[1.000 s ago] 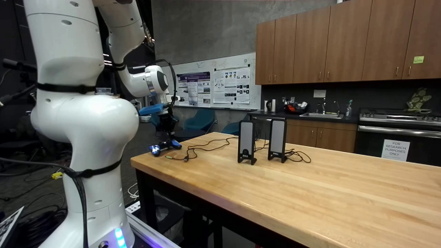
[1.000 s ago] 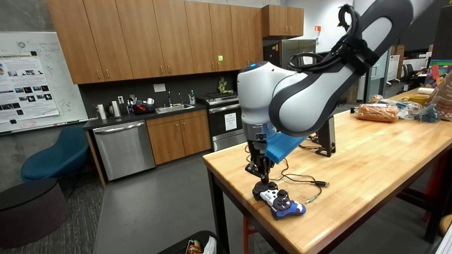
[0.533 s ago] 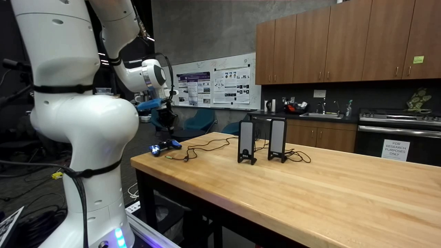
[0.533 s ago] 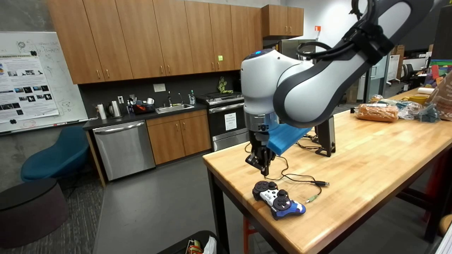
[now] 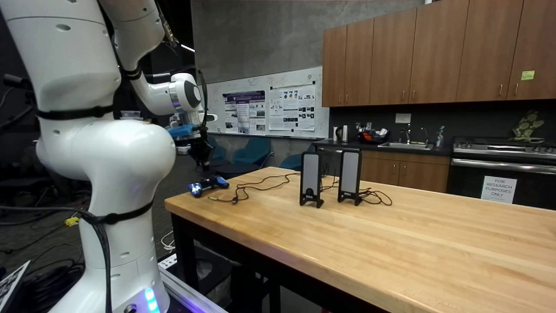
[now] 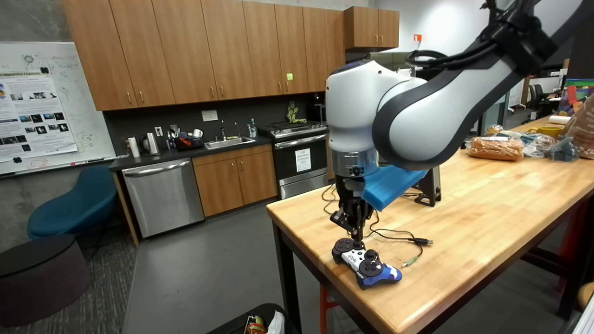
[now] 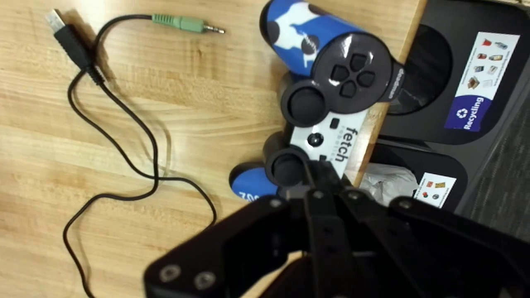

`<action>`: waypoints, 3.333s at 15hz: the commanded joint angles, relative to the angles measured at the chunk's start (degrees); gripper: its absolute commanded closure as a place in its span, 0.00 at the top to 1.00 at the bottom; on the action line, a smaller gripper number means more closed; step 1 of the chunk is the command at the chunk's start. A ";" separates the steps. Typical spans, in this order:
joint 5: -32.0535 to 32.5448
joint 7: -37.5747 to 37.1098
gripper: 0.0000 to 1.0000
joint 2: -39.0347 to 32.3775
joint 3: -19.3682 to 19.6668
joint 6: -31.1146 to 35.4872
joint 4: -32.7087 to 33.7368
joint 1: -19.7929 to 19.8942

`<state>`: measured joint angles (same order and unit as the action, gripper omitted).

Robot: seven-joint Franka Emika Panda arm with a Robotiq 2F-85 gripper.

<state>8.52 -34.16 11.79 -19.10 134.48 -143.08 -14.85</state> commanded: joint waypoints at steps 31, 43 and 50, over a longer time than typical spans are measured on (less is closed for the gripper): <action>-4.78 3.24 0.00 6.65 -3.19 0.43 -6.54 -2.33; -5.23 4.49 0.00 4.87 -4.85 1.68 -6.40 -2.87; -4.30 4.43 0.00 2.79 -5.26 3.12 -6.03 -2.42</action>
<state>3.95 -30.67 15.87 -24.07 136.32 -149.43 -17.75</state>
